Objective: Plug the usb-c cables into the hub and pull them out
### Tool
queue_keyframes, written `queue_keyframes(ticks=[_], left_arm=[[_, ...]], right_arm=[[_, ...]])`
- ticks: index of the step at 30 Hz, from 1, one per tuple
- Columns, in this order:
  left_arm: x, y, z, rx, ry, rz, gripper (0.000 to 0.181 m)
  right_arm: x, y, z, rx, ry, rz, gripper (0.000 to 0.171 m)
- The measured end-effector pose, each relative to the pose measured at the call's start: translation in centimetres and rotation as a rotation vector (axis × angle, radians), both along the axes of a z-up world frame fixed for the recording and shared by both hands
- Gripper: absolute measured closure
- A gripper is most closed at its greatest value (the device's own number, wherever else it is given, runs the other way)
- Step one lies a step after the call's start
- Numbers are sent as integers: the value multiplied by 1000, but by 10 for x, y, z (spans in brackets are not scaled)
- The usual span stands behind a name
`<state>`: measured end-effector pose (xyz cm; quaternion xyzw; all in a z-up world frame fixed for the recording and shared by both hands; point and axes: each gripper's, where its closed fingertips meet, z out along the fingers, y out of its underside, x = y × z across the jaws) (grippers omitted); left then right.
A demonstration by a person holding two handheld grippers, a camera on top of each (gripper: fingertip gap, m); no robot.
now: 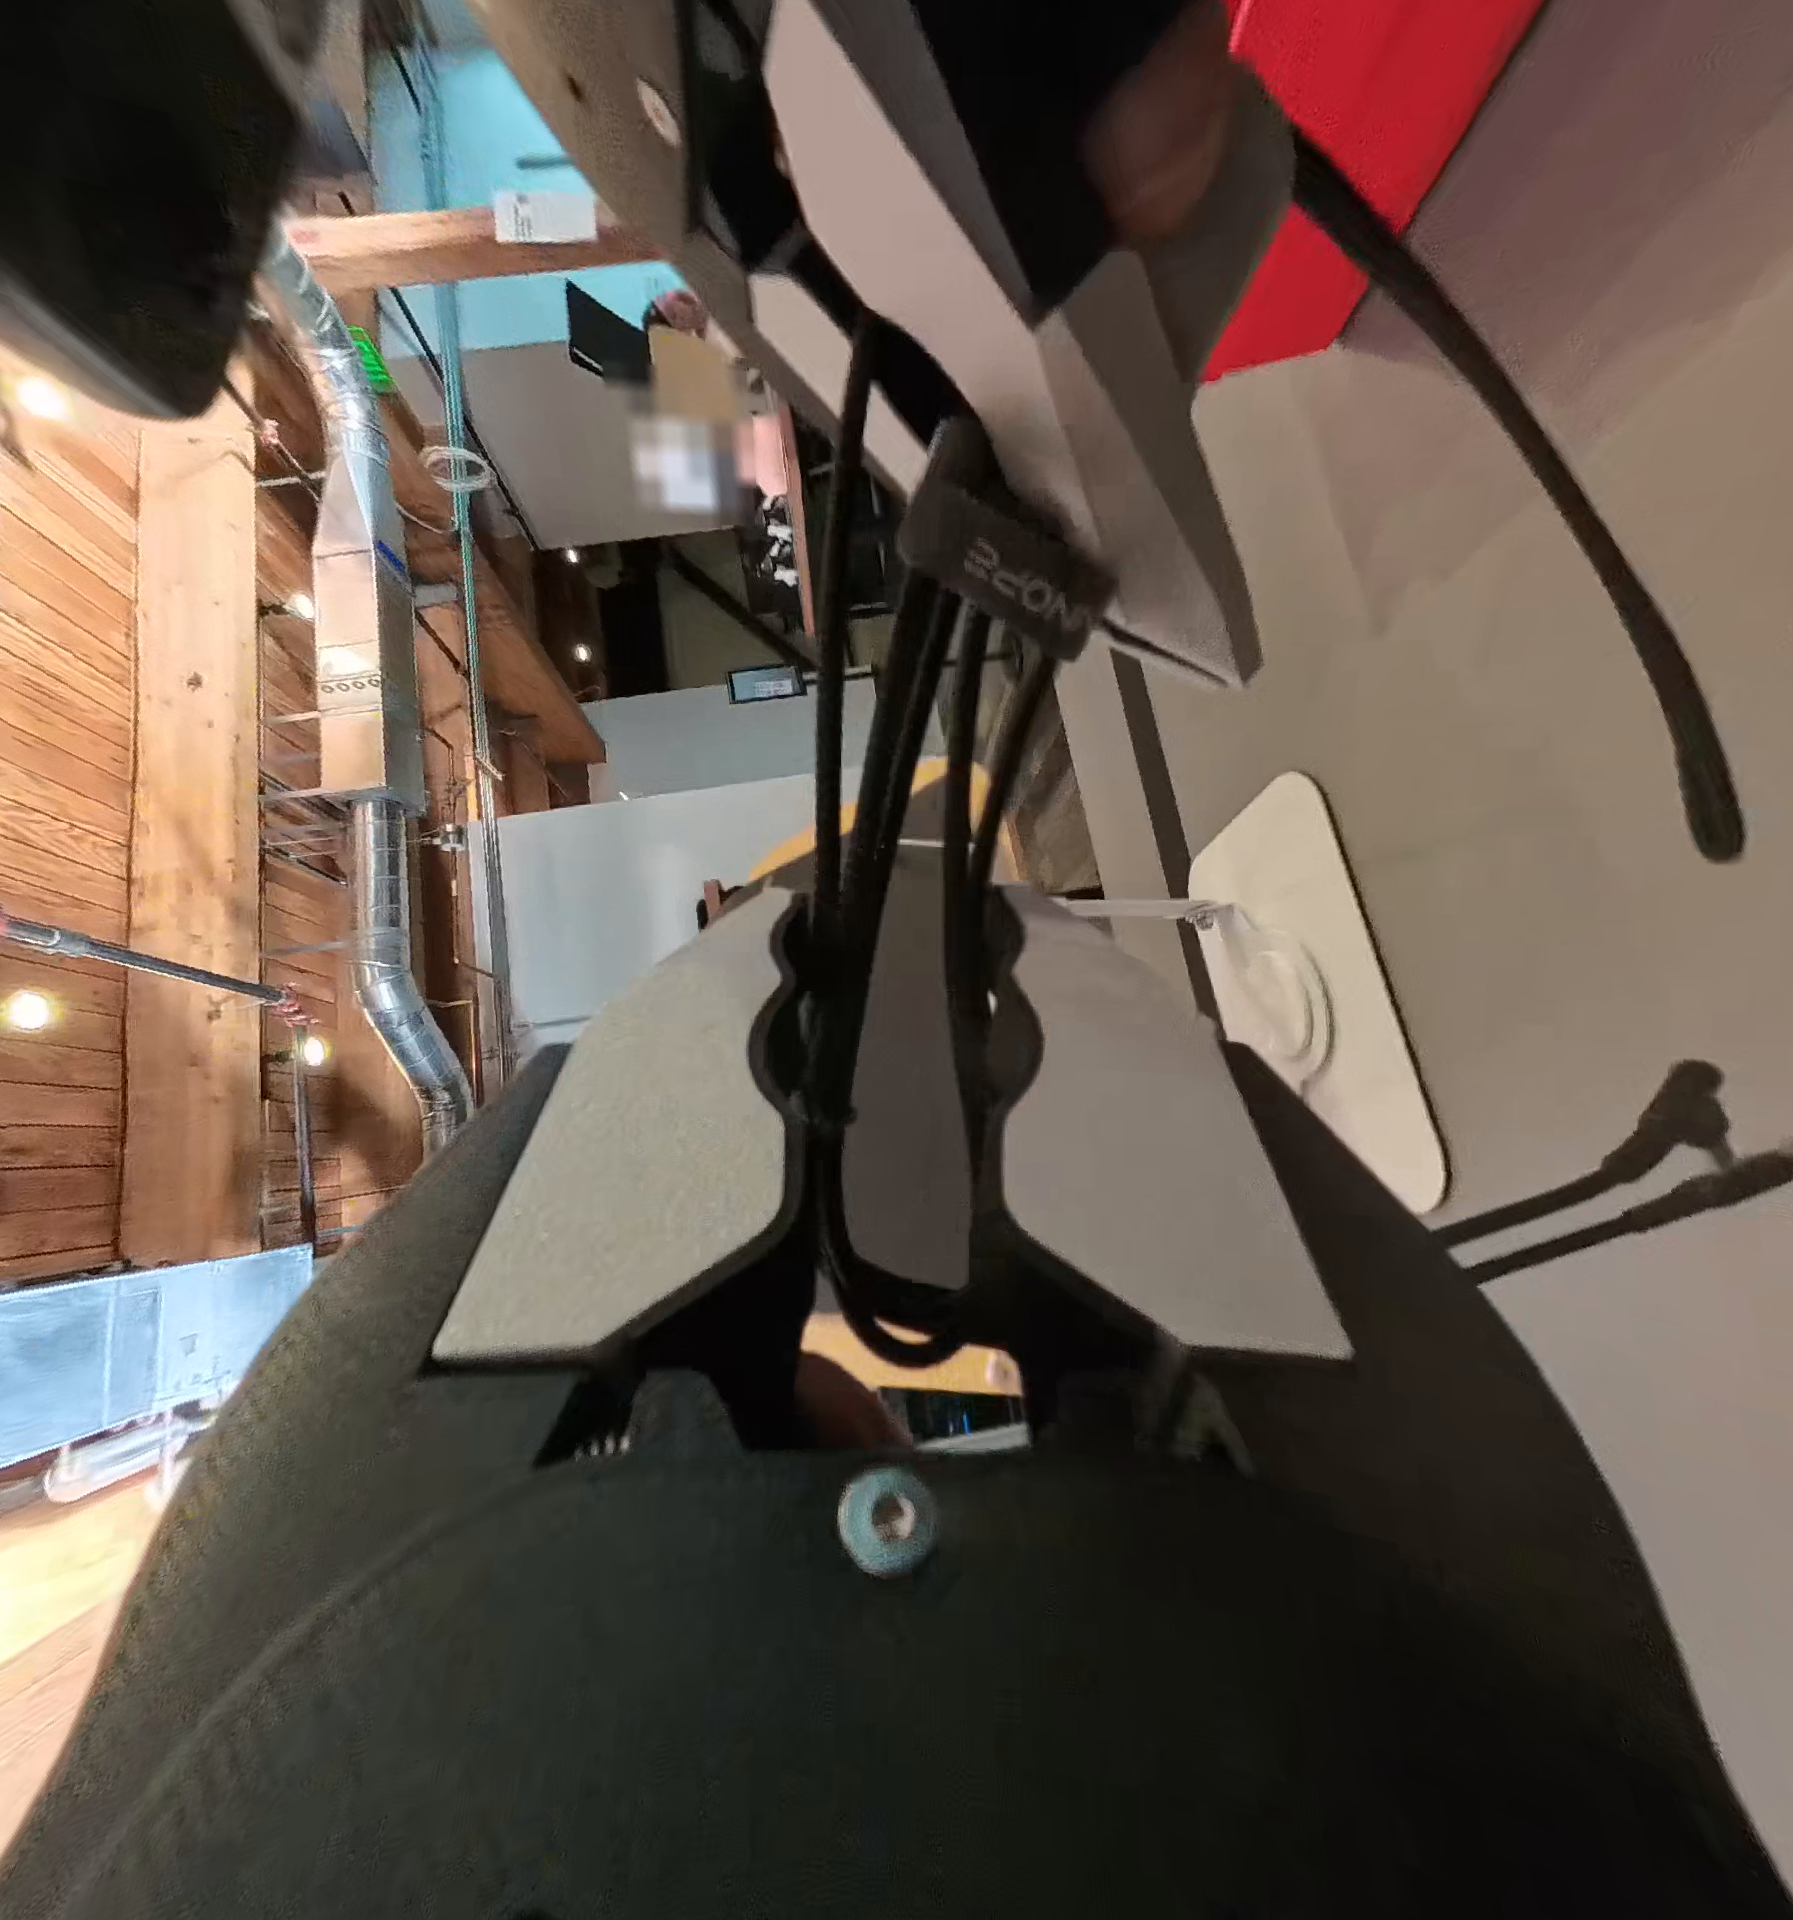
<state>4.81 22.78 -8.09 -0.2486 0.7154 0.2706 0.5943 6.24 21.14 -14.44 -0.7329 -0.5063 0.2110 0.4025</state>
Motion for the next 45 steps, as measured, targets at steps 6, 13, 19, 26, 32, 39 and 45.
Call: queue_keyframes(ticks=[6,13,19,26,32,39,45], left_arm=[[23,-52,-3,20,33,-136,150],[35,-48,-24,53,189,-95,148],[31,-42,-30,69,258,-59,169],[30,-44,-18,161,176,-64,178],[29,-46,-15,211,110,-63,179],[24,-50,-20,227,93,-79,181],[26,-55,-7,203,-1,-96,165]], right_arm=[[-1,-3,-3,-101,73,-13,171],[-8,-7,-11,-63,-31,-12,171],[-8,-10,-16,-46,-80,1,171],[-11,-11,-5,-79,28,-6,171],[-14,-13,-2,-109,94,-16,171],[-9,-12,1,-127,145,-32,171],[-11,-12,2,-111,137,-36,171]])
